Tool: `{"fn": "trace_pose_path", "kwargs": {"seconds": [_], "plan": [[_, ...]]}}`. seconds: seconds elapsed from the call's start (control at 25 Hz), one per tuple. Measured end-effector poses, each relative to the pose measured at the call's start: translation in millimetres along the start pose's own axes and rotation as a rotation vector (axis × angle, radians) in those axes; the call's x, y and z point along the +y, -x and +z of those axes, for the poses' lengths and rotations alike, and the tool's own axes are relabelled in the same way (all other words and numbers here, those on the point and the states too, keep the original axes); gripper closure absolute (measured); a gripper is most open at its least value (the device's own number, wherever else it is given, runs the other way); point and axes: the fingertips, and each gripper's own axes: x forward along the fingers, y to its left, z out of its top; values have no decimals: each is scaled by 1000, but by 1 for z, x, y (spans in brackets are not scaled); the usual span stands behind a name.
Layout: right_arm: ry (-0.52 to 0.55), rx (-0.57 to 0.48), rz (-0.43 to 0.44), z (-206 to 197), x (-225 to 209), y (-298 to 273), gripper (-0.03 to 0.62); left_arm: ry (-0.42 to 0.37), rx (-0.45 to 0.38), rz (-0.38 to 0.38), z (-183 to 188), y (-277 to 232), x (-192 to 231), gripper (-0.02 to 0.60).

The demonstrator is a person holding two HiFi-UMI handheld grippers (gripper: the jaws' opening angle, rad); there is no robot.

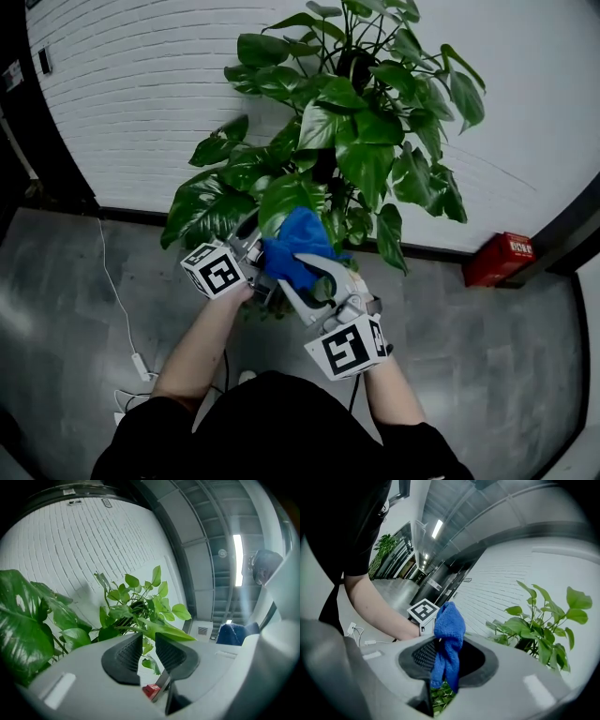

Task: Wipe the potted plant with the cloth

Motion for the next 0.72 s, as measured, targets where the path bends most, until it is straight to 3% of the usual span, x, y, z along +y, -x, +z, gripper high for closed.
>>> {"fn": "trace_pose_path", "kwargs": {"seconds": [0.72], "plan": [[21, 44, -13, -24, 11, 57, 488, -10, -27, 51, -1, 5, -1, 509]]}}
